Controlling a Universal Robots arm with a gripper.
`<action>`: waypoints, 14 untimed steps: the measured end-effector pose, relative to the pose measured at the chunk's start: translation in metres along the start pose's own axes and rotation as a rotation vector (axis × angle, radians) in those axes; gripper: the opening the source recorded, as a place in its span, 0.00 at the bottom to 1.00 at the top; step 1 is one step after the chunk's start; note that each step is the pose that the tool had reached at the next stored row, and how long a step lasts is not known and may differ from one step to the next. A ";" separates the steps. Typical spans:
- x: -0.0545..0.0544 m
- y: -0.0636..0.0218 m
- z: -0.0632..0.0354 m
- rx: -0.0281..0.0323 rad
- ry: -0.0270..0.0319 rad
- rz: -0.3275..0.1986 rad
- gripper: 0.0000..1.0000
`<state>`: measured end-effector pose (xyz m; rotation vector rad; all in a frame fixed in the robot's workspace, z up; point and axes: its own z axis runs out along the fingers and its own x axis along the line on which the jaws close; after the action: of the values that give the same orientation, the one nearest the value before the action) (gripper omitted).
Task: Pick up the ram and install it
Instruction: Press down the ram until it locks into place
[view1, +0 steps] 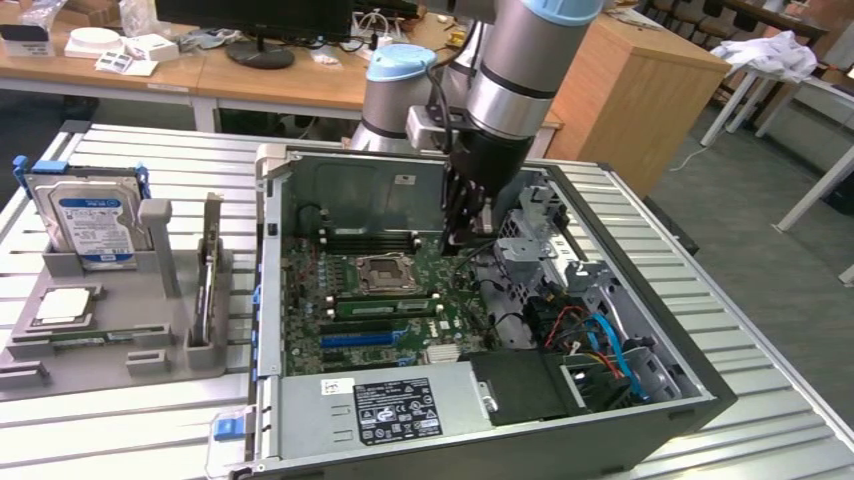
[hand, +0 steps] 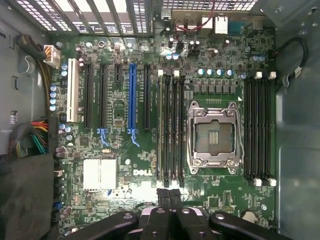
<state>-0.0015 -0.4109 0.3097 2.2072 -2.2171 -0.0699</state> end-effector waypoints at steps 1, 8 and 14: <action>0.000 0.0000 0.0007 0.0000 0.0000 0.000 0.10; 0.000 -0.0003 0.0061 0.0000 -0.0001 0.000 0.10; 0.000 -0.0005 0.0128 0.0000 -0.0001 0.000 0.10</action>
<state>-0.0015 -0.4109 0.2969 2.2073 -2.2171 -0.0700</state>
